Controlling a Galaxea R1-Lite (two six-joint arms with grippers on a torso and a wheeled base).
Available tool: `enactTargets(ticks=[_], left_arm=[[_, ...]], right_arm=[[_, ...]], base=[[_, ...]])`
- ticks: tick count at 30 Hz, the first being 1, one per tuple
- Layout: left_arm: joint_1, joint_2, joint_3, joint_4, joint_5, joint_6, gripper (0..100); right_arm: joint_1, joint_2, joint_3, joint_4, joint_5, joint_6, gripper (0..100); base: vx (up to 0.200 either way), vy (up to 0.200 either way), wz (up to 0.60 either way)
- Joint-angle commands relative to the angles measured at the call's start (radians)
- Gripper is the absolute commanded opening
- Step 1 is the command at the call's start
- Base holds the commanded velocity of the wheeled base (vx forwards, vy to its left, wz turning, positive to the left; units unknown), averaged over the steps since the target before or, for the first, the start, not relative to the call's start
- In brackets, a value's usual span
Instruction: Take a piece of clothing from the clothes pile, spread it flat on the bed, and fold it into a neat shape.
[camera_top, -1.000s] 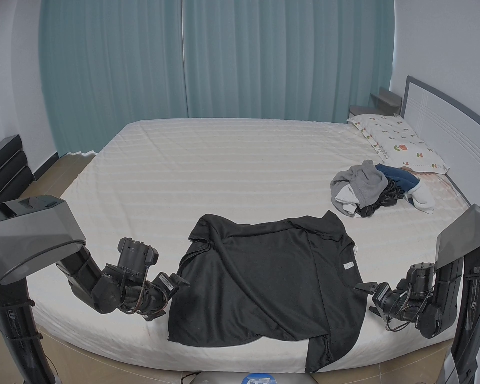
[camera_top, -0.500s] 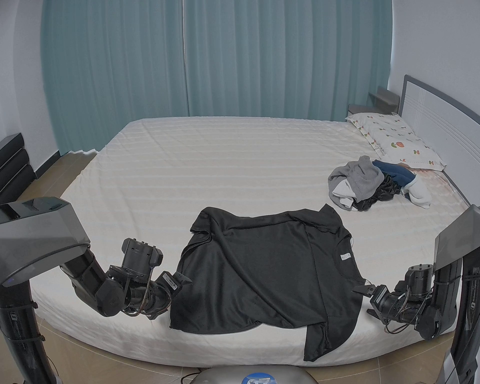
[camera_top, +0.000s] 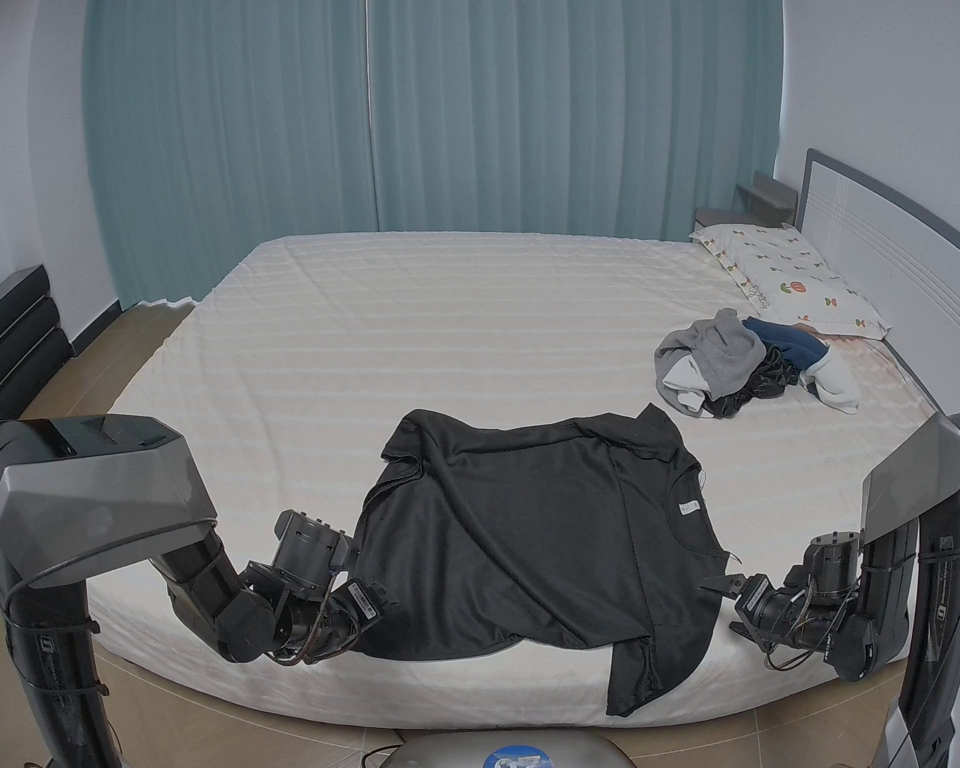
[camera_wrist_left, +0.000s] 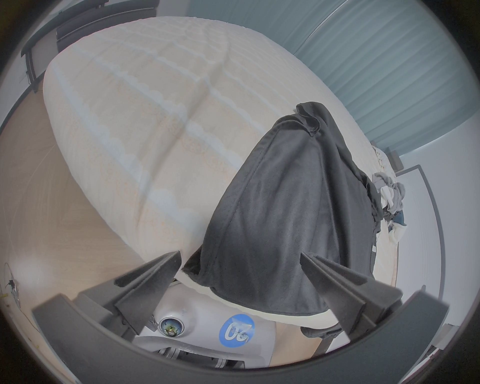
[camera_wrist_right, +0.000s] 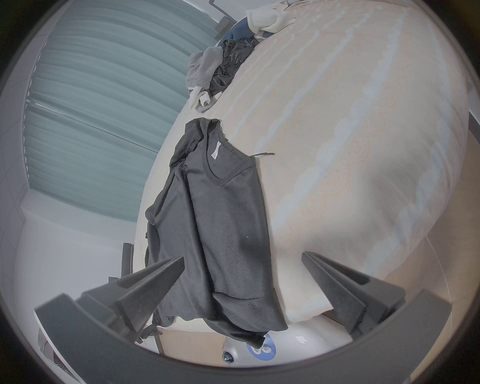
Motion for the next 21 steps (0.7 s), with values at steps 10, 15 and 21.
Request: enactTargets(ticks=[10, 15, 21], left_arm=[[-0.018, 0.023, -0.001, 0.004, 0.008, 0.029, 0], [-0.019, 0.040, -0.001, 0.004, 0.015, 0.049, 0], [-0.007, 0.040, 0.009, 0.011, 0.027, 0.089, 0]], right_arm=[[0.003, 0.007, 0.000, -0.010, 0.000, 0.000, 100], [0.011, -0.001, 0.012, -0.010, -0.003, -0.006, 100], [0.037, 0.007, 0.014, -0.010, -0.012, -0.061, 100]], base=[[0.000, 0.000, 0.00], [0.000, 0.000, 0.00], [0.000, 0.000, 0.00]])
